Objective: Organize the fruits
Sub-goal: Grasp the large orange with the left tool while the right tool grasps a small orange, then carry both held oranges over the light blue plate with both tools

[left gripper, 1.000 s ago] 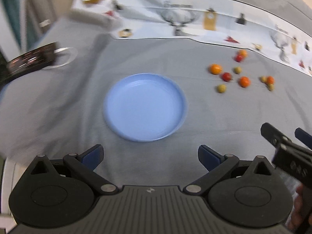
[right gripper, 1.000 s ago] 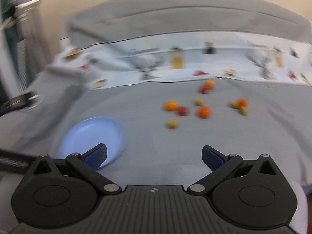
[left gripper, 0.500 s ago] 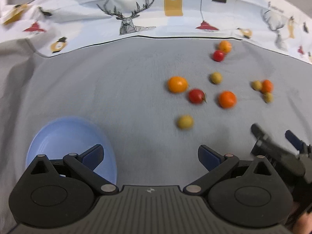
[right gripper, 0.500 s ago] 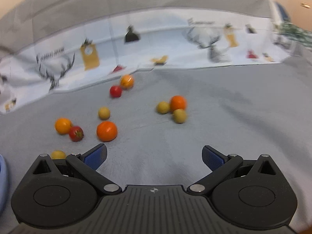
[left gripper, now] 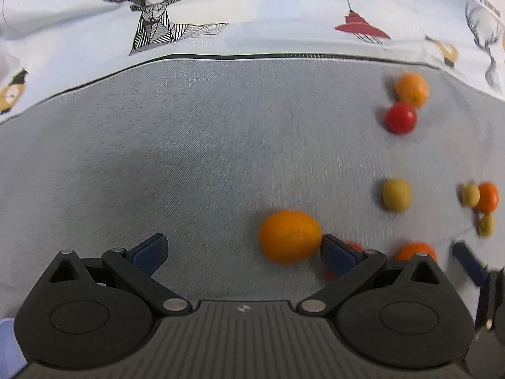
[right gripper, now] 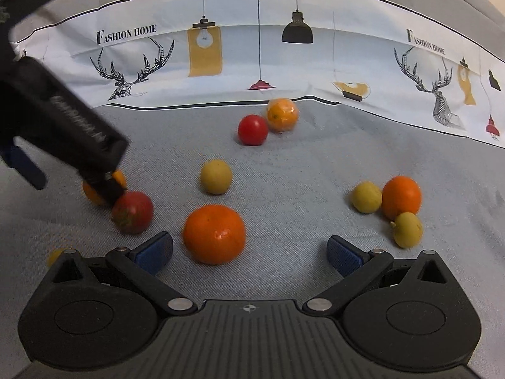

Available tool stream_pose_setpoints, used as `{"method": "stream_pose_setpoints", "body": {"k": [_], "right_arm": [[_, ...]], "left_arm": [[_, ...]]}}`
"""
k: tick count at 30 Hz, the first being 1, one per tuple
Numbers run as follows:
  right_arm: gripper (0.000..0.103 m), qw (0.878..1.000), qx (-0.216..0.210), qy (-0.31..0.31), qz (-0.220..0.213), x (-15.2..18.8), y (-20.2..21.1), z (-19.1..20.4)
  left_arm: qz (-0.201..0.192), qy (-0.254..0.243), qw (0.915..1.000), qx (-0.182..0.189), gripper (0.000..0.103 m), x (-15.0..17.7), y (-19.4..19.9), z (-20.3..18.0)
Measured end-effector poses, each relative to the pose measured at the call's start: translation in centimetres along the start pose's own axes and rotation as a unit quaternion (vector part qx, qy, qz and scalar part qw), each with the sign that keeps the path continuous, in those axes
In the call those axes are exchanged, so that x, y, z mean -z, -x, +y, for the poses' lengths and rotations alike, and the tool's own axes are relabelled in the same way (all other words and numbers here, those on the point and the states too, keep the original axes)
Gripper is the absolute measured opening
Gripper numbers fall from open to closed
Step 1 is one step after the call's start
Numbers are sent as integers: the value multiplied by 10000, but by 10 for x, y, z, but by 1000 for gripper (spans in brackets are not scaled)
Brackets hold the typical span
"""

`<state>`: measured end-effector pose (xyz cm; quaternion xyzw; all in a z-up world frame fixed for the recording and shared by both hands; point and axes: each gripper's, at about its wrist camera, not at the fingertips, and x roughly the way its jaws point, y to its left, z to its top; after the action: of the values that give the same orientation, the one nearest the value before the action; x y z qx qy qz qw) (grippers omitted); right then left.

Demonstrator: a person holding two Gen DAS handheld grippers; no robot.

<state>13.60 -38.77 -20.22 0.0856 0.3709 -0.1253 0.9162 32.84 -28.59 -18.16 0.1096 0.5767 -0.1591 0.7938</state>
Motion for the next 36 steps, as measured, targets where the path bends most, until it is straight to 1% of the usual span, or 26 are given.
{"method": "stream_pose_setpoints", "body": {"k": [1, 2, 3, 4, 5, 7, 8, 10, 12, 14, 17, 21, 23, 25, 28, 32, 34, 36], "right_arm": [[98, 10000, -36, -10, 13, -1, 0, -1], [93, 10000, -80, -13, -12, -1, 3, -1], [75, 10000, -64, 22, -72, -2, 5, 0], [45, 9997, -165, 80, -133, -2, 8, 1], [38, 9994, -237, 169, -183, -3, 10, 3], [38, 9994, -149, 244, -204, -2, 12, 6], [38, 9995, -129, 194, -221, -3, 13, 5], [38, 9993, -8, 75, -360, -4, 16, 0], [38, 9986, 97, -89, -515, -6, 18, -8], [38, 9976, 193, -244, -624, -6, 23, -16], [38, 9969, 337, -333, -621, -5, 37, -25], [38, 9954, 279, -505, -759, -5, 85, -29], [38, 9945, 144, -468, -925, -6, 118, -24], [38, 9940, -69, -468, -988, -2, 155, -16], [38, 9932, -573, -561, -843, 11, 206, -1], [38, 9899, -1164, -508, -633, 27, 259, 28], [38, 9875, -1396, -421, -601, 33, 283, 46], [38, 9845, -1614, -285, -617, 37, 304, 63]], "left_arm": [[-19, 71, 9999, 87, 89, -1, 0, 1], [-27, 72, 9998, 201, 78, -4, -2, -1], [-100, -54, 9998, 174, 58, -5, 1, -4], [-174, -189, 9995, 170, 42, -6, 4, -8], [-156, -270, 9994, 169, 42, -6, 6, -10], [-74, -212, 9994, 268, 42, -5, 10, -8], [-75, -178, 9995, 252, 42, -4, 13, -7], [-118, -93, 9996, 252, 42, -1, 24, -3], [-131, 93, 9995, 285, 42, 7, 43, 4], [-174, 219, 9992, 290, 42, 24, 71, 9], [-200, 312, 9991, 213, 42, 55, 113, 17], [-209, 412, 9988, 144, 42, 106, 164, 36], [-196, 466, 9987, 83, 42, 135, 186, 48], [-208, 498, 9985, -17, 42, 163, 205, 61], [-139, 583, 9982, -70, 42, 201, 224, 78], [-125, 738, 9972, -81, 42, 250, 247, 103], [-155, 852, 9962, -69, 42, 272, 257, 114], [-269, 927, 9953, -102, 42, 293, 267, 123]]}}
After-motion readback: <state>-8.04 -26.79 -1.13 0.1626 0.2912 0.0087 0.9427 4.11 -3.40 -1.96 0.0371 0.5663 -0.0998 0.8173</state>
